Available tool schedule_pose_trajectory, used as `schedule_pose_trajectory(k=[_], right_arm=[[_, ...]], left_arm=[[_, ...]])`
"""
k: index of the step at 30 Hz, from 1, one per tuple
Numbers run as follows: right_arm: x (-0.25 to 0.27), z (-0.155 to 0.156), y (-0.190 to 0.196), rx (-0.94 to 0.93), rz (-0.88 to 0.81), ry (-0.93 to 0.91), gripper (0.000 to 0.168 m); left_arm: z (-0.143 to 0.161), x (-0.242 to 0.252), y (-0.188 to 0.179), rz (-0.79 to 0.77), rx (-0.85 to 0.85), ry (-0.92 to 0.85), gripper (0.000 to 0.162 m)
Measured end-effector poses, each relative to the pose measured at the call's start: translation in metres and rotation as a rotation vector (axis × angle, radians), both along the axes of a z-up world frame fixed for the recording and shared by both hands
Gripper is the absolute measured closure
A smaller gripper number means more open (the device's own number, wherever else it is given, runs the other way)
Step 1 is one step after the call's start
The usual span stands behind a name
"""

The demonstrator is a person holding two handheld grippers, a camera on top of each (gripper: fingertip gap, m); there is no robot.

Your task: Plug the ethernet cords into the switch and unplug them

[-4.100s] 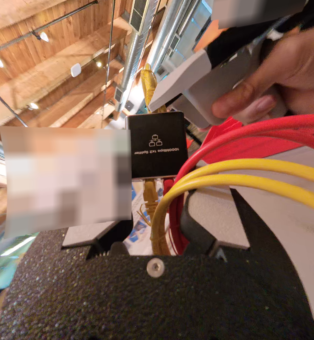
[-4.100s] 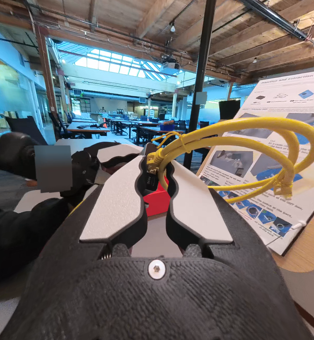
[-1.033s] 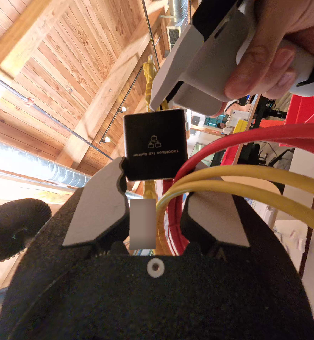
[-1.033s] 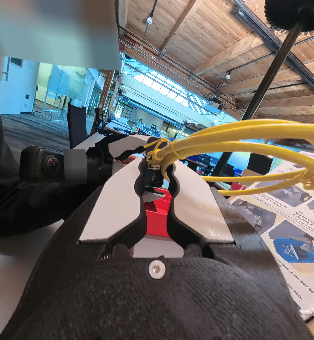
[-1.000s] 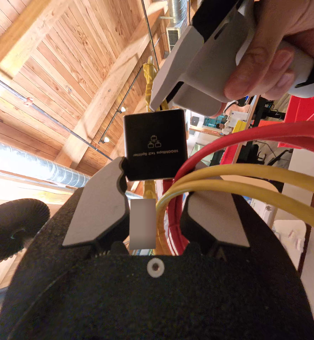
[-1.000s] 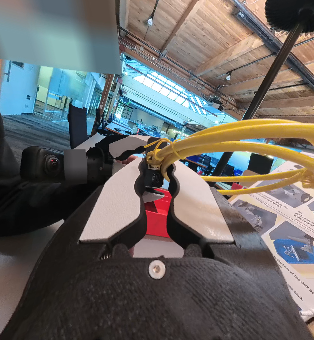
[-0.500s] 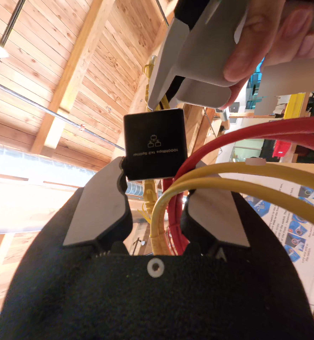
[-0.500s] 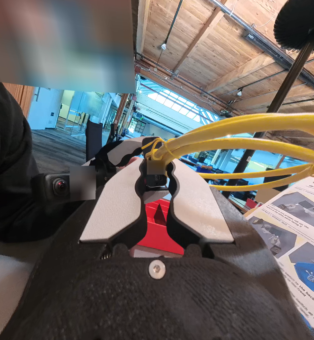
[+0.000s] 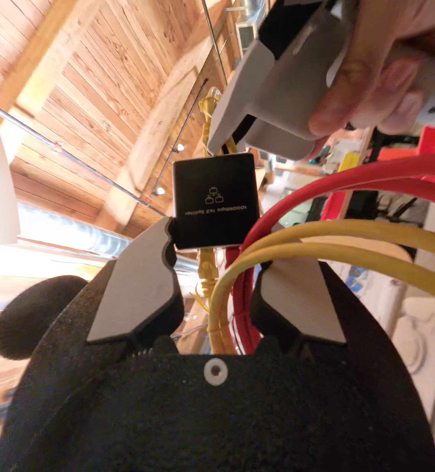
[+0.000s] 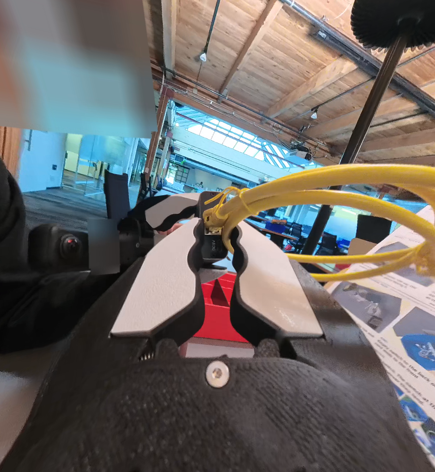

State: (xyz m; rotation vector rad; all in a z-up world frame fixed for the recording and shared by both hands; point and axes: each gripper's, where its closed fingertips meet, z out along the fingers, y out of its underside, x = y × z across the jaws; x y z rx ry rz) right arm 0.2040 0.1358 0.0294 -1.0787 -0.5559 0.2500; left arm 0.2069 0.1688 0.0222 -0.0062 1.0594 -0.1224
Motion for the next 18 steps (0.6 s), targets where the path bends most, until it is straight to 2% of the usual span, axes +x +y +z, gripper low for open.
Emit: schedule_pose_trajectory(k=[1, 4, 6, 10, 11, 14, 15, 16, 18], right_arm=[[-0.001, -0.001, 0.002, -0.002, 0.004, 0.006, 0.145], [0.0, -0.002, 0.009, -0.026, 0.016, 0.06, 0.146], [0.006, -0.004, 0.014, -0.047, -0.012, 0.083, 0.147], [0.018, -0.007, 0.015, -0.068, -0.067, 0.079, 0.146], [0.018, -0.007, 0.015, -0.068, -0.077, 0.071, 0.146], [0.019, -0.012, 0.017, -0.088, -0.077, 0.056, 0.146], [0.018, -0.012, 0.018, -0.095, -0.064, 0.071, 0.146], [0.018, -0.013, 0.018, -0.092, -0.066, 0.066, 0.146], [0.021, -0.014, 0.021, -0.108, -0.081, 0.072, 0.146]], left_arm=[[0.001, -0.001, 0.002, 0.028, 0.031, -0.015, 0.099], [0.0, 0.0, 0.011, 0.054, 0.033, -0.019, 0.098], [-0.006, 0.006, 0.015, 0.019, -0.067, 0.042, 0.099], [-0.018, 0.019, 0.009, -0.151, -0.307, 0.188, 0.099], [-0.019, 0.02, 0.01, -0.143, -0.297, 0.186, 0.099], [-0.013, 0.015, 0.017, 0.053, -0.075, 0.083, 0.098], [-0.012, 0.014, 0.018, 0.074, -0.048, 0.071, 0.098], [-0.013, 0.015, 0.019, 0.057, -0.06, 0.083, 0.099], [-0.02, 0.019, 0.018, -0.05, -0.193, 0.175, 0.098]])
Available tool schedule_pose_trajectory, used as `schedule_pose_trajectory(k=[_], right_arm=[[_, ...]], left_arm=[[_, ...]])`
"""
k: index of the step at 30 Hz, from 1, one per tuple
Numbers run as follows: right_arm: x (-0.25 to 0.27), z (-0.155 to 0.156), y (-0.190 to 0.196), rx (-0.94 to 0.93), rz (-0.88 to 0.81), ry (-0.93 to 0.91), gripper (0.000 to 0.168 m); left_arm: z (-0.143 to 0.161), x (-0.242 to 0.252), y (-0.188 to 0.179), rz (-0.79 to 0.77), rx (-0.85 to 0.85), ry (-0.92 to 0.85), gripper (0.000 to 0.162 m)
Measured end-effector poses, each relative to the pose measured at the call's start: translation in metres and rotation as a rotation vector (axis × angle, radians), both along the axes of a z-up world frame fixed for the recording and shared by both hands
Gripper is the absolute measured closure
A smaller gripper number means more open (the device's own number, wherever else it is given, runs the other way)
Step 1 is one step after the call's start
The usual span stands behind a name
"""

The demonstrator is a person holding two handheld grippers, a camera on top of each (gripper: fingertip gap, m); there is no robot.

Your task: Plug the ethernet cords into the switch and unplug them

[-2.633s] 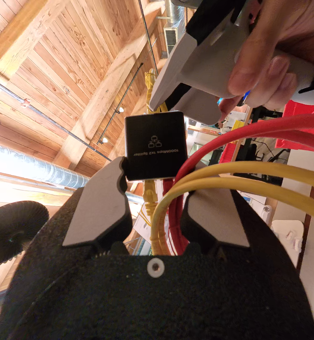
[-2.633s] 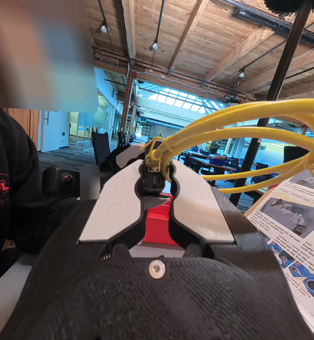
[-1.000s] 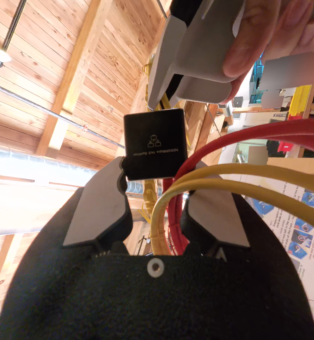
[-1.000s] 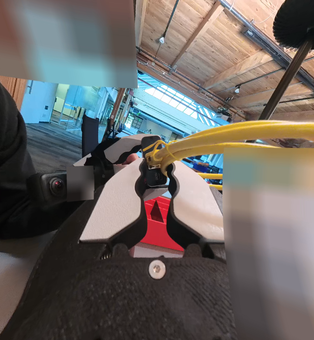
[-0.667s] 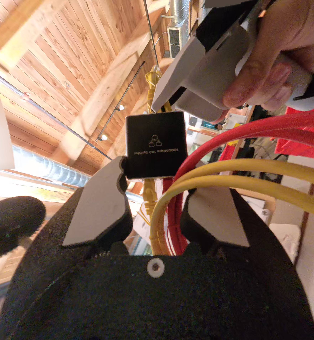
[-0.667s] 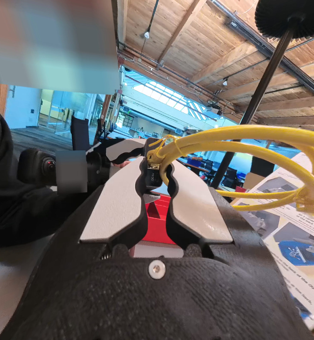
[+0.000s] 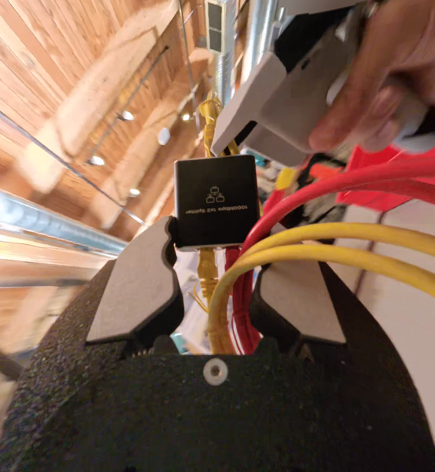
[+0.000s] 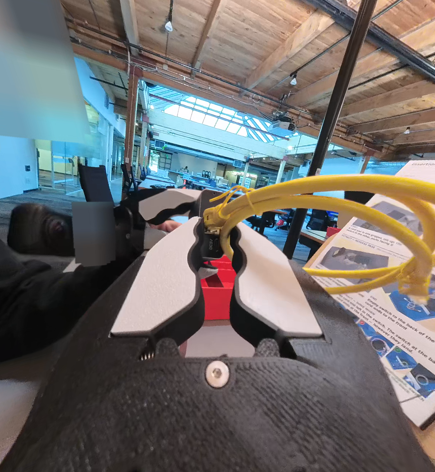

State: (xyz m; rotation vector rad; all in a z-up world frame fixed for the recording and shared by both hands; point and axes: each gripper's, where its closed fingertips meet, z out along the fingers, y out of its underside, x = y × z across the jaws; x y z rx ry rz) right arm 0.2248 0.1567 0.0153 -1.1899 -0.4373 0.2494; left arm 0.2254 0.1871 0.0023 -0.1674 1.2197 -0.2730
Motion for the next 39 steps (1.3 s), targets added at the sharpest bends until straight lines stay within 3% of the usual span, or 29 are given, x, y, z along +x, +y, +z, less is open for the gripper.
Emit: schedule_pose_trajectory(k=[3, 7, 9, 14, 18, 23, 29, 39], right_arm=[[0.001, 0.0, 0.002, -0.045, 0.026, 0.05, 0.146], [0.012, -0.006, 0.017, -0.162, -0.054, 0.2, 0.144], [0.014, -0.013, 0.019, -0.202, -0.074, 0.19, 0.149], [-0.016, 0.0, 0.01, -0.166, 0.095, 0.192, 0.149], [-0.016, -0.002, 0.014, -0.158, 0.099, 0.21, 0.141], [-0.015, 0.01, 0.004, -0.073, 0.17, 0.266, 0.147], [-0.023, 0.012, -0.002, -0.019, 0.2, 0.193, 0.15], [-0.025, 0.018, -0.006, 0.092, 0.181, 0.16, 0.152]], left_arm=[[-0.004, 0.003, 0.0, -0.06, -0.089, 0.053, 0.099], [-0.004, 0.008, 0.021, 0.076, -0.067, -0.001, 0.098], [0.002, 0.004, 0.032, 0.109, -0.101, -0.042, 0.098], [0.013, -0.009, 0.043, 0.231, 0.061, -0.159, 0.099], [0.018, -0.014, 0.035, 0.255, 0.147, -0.216, 0.099], [0.019, -0.016, 0.021, 0.23, 0.21, -0.247, 0.099], [0.023, -0.021, 0.011, 0.213, 0.253, -0.284, 0.099], [0.02, -0.019, -0.003, 0.04, 0.12, -0.24, 0.099]])
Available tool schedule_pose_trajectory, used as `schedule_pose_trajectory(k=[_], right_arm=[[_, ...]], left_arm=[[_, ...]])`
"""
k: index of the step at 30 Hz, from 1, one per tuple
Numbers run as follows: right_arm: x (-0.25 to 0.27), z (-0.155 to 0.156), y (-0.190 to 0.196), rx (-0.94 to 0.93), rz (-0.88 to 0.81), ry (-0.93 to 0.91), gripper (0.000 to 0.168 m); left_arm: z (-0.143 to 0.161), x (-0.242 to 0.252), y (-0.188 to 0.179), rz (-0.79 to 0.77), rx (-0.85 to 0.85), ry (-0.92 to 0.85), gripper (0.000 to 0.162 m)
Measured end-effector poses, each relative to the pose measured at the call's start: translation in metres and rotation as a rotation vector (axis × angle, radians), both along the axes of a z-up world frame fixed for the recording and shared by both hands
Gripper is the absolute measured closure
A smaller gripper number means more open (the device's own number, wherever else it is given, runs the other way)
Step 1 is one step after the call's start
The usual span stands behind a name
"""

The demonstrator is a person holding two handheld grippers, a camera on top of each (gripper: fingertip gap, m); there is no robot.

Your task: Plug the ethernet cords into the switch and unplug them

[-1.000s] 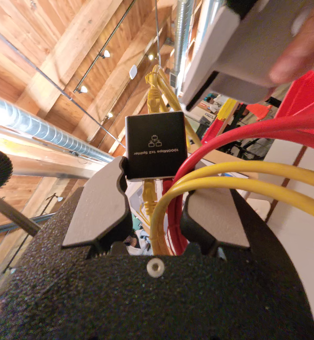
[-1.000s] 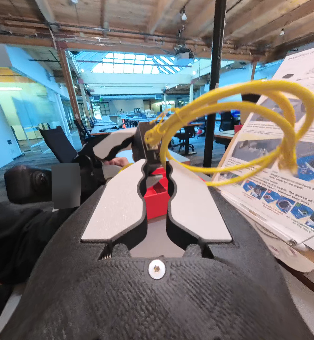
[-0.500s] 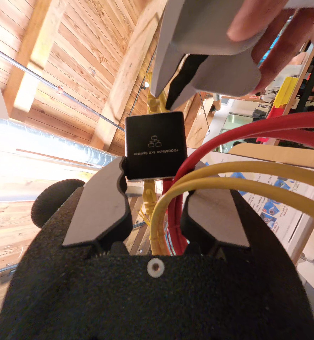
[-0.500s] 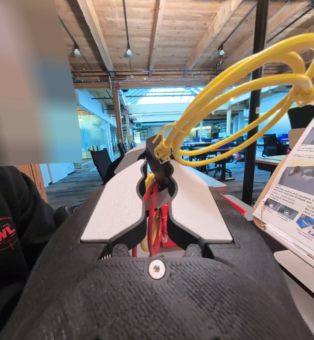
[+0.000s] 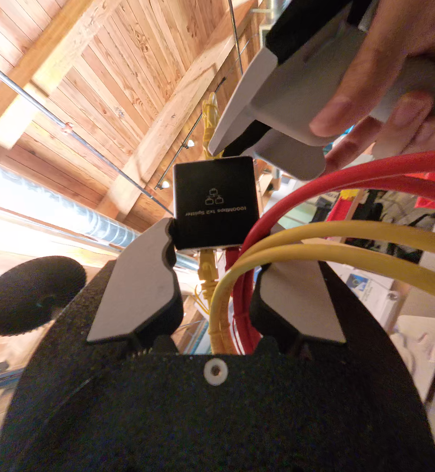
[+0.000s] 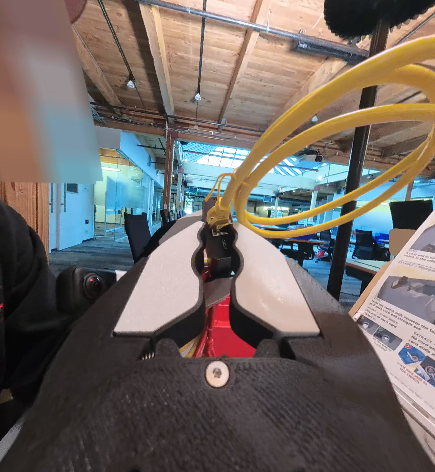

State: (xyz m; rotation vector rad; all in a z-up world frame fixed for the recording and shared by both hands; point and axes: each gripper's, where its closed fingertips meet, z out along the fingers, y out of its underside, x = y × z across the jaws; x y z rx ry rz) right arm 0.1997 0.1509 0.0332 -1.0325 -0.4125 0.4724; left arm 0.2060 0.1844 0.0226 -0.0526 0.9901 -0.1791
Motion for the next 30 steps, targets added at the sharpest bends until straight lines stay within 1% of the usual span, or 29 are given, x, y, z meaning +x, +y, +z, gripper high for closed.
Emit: schedule_pose_trajectory(k=[4, 7, 9, 11, 14, 16, 19, 20, 22, 30], right_arm=[[-0.001, 0.003, 0.0, 0.044, -0.026, 0.0, 0.152], [0.002, 0.004, 0.004, 0.035, -0.05, 0.045, 0.147], [0.002, 0.006, 0.007, 0.016, -0.027, 0.098, 0.137], [0.005, 0.008, 0.007, 0.018, -0.008, 0.147, 0.153], [0.007, 0.009, 0.002, 0.039, 0.009, 0.121, 0.153], [0.005, 0.004, -0.002, 0.028, 0.039, 0.058, 0.149], [0.007, 0.0, -0.003, 0.013, 0.008, 0.001, 0.146], [0.007, 0.0, -0.002, 0.015, 0.0, -0.006, 0.147], [0.008, -0.001, -0.003, 0.018, -0.012, -0.02, 0.153], [0.007, -0.002, -0.001, 0.001, -0.001, -0.008, 0.153]], left_arm=[[-0.002, 0.002, -0.002, -0.089, -0.078, 0.045, 0.099], [-0.005, 0.006, 0.0, -0.066, -0.074, 0.058, 0.099], [-0.014, 0.013, 0.0, -0.028, -0.022, 0.103, 0.098], [-0.012, 0.012, -0.001, 0.011, 0.014, 0.065, 0.098], [-0.01, 0.015, -0.004, 0.018, -0.008, 0.081, 0.099], [-0.009, 0.014, -0.003, -0.001, -0.034, 0.079, 0.099], [-0.006, 0.012, 0.001, -0.026, -0.087, 0.076, 0.099], [-0.006, 0.012, 0.001, -0.033, -0.086, 0.08, 0.099], [-0.006, 0.011, -0.001, -0.032, -0.062, 0.072, 0.099], [-0.004, 0.01, 0.003, 0.026, -0.019, 0.054, 0.099]])
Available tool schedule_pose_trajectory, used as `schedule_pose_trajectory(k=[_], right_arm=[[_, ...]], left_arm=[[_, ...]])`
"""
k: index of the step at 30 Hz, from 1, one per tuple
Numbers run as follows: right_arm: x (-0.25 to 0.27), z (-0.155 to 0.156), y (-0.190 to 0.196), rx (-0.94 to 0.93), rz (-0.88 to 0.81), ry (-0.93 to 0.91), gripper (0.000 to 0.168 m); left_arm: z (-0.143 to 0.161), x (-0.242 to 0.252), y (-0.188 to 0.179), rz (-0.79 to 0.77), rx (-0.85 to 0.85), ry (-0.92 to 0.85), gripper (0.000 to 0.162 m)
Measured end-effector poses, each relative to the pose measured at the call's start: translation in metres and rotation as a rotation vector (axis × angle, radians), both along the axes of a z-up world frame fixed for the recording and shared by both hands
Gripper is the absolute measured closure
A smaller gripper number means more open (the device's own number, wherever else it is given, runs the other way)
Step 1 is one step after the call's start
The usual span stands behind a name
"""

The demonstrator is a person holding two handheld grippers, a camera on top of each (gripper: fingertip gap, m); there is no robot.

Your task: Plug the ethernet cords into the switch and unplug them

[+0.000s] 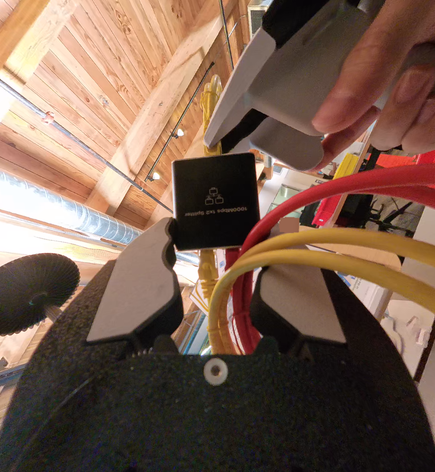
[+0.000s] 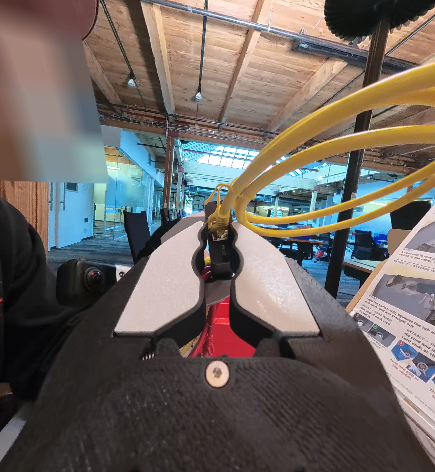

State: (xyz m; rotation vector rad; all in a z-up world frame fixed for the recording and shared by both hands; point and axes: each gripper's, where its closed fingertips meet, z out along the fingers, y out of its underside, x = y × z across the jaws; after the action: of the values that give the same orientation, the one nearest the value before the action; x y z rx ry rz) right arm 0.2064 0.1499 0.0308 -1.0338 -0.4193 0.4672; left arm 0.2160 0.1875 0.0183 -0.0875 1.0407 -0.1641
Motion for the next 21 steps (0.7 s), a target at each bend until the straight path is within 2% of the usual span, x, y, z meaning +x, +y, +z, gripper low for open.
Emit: schedule_pose_trajectory(k=[5, 11, 16, 21], right_arm=[[-0.0013, 0.0001, -0.0006, 0.0, 0.021, 0.004, 0.153], [-0.0026, -0.0019, -0.0039, 0.05, -0.057, -0.095, 0.154], [-0.0012, -0.0036, 0.0, 0.052, -0.097, -0.101, 0.153], [0.0042, -0.0048, 0.0009, 0.044, -0.139, -0.116, 0.152]], left_arm=[[0.0003, -0.0006, -0.0003, 0.0, 0.003, 0.001, 0.098], [0.0007, -0.0016, -0.0039, 0.009, 0.024, 0.002, 0.098], [-0.0008, 0.0001, -0.0003, 0.013, 0.009, 0.002, 0.098], [-0.0057, 0.0049, -0.0021, -0.049, -0.066, 0.052, 0.098]])
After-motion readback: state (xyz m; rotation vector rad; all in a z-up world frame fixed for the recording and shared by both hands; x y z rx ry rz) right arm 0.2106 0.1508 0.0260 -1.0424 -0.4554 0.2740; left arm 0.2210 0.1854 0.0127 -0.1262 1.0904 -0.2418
